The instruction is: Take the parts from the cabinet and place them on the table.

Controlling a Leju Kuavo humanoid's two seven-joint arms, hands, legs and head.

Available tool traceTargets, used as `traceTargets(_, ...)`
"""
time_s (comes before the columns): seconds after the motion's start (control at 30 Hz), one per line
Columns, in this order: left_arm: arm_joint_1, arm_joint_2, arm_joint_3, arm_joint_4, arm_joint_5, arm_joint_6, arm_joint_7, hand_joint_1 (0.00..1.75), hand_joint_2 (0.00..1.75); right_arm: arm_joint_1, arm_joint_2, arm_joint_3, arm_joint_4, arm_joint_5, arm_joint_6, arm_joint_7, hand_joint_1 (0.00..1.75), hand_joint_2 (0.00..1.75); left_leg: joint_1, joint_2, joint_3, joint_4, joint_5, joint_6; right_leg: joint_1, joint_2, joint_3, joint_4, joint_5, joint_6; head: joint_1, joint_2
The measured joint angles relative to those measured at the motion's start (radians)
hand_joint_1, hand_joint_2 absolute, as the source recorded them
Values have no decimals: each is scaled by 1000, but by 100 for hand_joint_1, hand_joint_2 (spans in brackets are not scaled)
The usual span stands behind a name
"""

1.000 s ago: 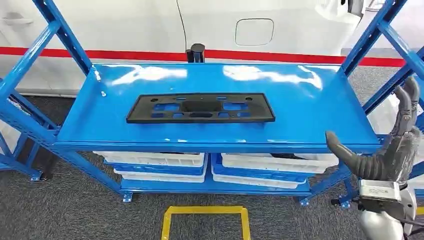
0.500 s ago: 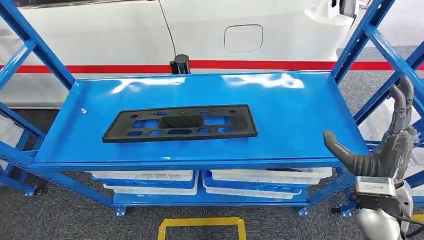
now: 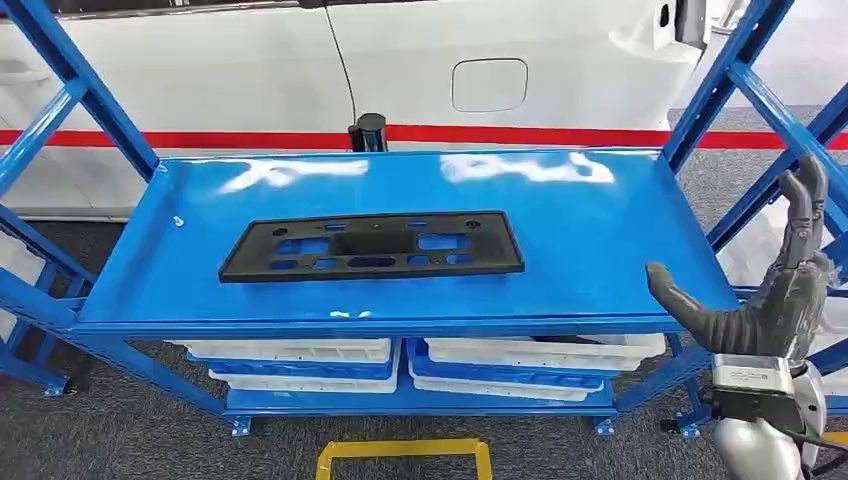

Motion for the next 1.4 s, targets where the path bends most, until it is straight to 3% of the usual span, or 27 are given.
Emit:
traceTargets(0.63, 1, -7, 0, 0, 10, 2, -7, 0, 0, -4, -5, 0, 0, -7, 0, -6, 0, 175, -1, 0, -1, 3, -3, 5, -2, 0, 1, -3, 0, 1, 0, 0)
traceTargets(0.67, 2, -6, 0, 0, 10, 2, -7, 0, 0, -3, -5, 0, 0, -8, 0, -6, 0, 175, -4, 0, -4, 15, -9, 11, -15, -1, 0, -6, 4, 8, 0, 0)
traceTargets(0.77, 2, -6, 0, 0, 10, 2, -7, 0, 0, -3, -6, 0, 0, -7, 0, -6, 0, 175, -6, 1, -6, 11, -6, 27, -12, 0, 4, -16, 10, 15, -3, 0)
traceTargets(0.8, 1, -6, 0, 0, 10, 2, -7, 0, 0, -2, -7, -1, -2, -7, 0, -6, 0, 175, -6, 2, 4, -13, 7, 39, -4, 0, 11, -27, 13, 21, -5, 0)
traceTargets(0.87, 1, -8, 0, 0, 10, 2, -7, 0, 0, -2, -8, -2, -3, -7, 0, -8, 0, 175, 7, 6, 25, -45, 27, 46, -2, -2, -24, 32, -13, 11, 2, 0)
traceTargets(0.93, 2, -8, 0, 0, 10, 2, -7, 0, 0, 2, -11, -2, -2, -7, 0, -8, 0, 175, 8, 8, 25, -45, 26, 47, -3, -1, -113, 199, -70, 3, 5, 0)
traceTargets(0.97, 2, -9, 0, 0, 10, 2, -7, 0, 0, 4, -11, -2, -1, -7, 0, -8, 0, 175, 8, 8, 25, -45, 23, 46, -3, -1, -153, 266, -85, 6, 4, 0)
traceTargets(1.0, 2, -10, 0, 0, 10, 2, -7, 0, 0, 6, -11, -1, 0, -7, 0, -8, 0, 175, 9, 7, 27, -44, 20, 43, -4, -2, -172, 292, -82, 12, 6, 0)
traceTargets(1.03, 3, -11, 0, 0, 10, 2, -7, 0, 0, 6, -11, -1, 1, -8, 0, -8, 0, 175, 12, 6, 32, -44, 16, 39, -7, -2, -165, 266, -61, 24, 5, 0)
traceTargets(1.07, 4, -13, 0, 0, 10, 2, -7, 0, 0, 5, -11, -1, 1, -8, 0, -8, 0, 175, 16, 4, 39, -41, 9, 32, -10, -2, -136, 201, -25, 38, 5, 0)
traceTargets(1.1, 4, -15, 0, 0, 10, 2, -6, 0, 0, 4, -11, -1, 1, -8, 0, -8, 0, 175, 24, 2, 47, -32, -4, 21, -15, -3, -84, 93, 26, 57, 5, 0)
traceTargets(1.13, 4, -13, 0, 0, 10, 2, -6, 0, 0, 2, -11, -1, 2, -8, 0, -8, 0, 175, 26, 0, 50, -18, -21, 10, -23, -7, -50, 11, 48, 68, 8, 0)
traceTargets(1.17, 3, -5, 0, 0, 10, 3, -6, 0, 0, 0, -9, 0, 7, -8, 2, -8, 0, 175, 15, -1, 34, -7, -35, -4, -14, 0, -37, 25, 24, 60, 15, 0)
traceTargets(1.2, 2, -9, 0, 0, 11, 3, -5, 0, 0, 2, -12, -1, 6, -7, 3, -9, 0, 175, 19, -1, 32, 2, -43, -6, -16, 8, -42, 23, 18, 37, 14, 0)
traceTargets(1.23, 0, -10, 0, -1, 11, 3, -7, 0, 0, 4, -11, 0, 6, -9, 5, -7, 0, 175, 18, -1, 34, -1, -45, -7, -14, 8, -45, 28, 10, 23, 7, 0)
traceTargets(1.33, -2, -9, 0, -1, 11, 3, -6, 0, 0, 2, -11, -1, 6, -8, 5, -8, 0, 175, 26, 3, 38, 8, -61, -14, -15, 10, -41, 34, -1, 0, 5, 0)
traceTargets(1.37, -3, -9, 0, -1, 11, 3, -6, 0, 0, 0, -12, -1, 6, -7, 5, -8, 0, 175, 26, 7, 10, 60, -84, -14, -15, 9, -38, 34, -5, -7, 4, 0)
traceTargets(1.4, -4, -9, 0, -1, 11, 3, -6, 0, 0, -1, -13, -1, 6, -7, 5, -9, 0, 175, 23, 6, -38, 141, -116, -15, -13, 8, -37, 34, -8, -11, 2, 0)
